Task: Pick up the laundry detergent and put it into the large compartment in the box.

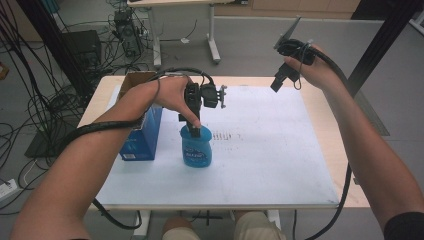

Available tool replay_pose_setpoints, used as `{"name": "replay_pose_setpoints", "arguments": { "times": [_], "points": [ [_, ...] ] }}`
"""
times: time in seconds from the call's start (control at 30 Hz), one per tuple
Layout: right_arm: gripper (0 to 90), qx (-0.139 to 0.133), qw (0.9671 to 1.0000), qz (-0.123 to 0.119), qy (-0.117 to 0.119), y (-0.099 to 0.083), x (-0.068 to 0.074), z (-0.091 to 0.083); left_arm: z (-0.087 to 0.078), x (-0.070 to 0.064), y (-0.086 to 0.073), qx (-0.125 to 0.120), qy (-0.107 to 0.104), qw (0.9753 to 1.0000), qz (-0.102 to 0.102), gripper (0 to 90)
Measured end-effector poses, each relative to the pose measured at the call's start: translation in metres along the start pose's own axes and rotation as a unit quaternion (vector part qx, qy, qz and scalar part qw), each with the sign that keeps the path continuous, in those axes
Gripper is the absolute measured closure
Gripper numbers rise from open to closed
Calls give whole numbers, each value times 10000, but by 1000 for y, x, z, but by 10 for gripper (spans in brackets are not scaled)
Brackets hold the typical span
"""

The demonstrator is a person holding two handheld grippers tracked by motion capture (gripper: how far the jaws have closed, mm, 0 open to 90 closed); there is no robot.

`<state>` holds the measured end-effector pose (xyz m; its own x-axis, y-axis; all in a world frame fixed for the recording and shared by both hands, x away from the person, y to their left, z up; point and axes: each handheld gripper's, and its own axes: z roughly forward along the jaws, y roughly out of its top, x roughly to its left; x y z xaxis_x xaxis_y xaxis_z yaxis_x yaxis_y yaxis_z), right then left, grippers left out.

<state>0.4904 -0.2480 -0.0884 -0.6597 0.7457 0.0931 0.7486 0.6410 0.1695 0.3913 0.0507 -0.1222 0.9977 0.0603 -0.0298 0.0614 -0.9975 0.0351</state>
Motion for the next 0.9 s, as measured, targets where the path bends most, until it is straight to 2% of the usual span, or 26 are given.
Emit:
{"name": "replay_pose_setpoints", "arguments": {
  "times": [0.43,0.9],
  "points": [
    [50,36,10000,1,12,-1,-2,1,23,-5,3,66,-57,10000,38,63],
    [51,64,10000,3,32,0,-2,3,32,-6,3,136,-51,9999,55,62]
  ]
}}
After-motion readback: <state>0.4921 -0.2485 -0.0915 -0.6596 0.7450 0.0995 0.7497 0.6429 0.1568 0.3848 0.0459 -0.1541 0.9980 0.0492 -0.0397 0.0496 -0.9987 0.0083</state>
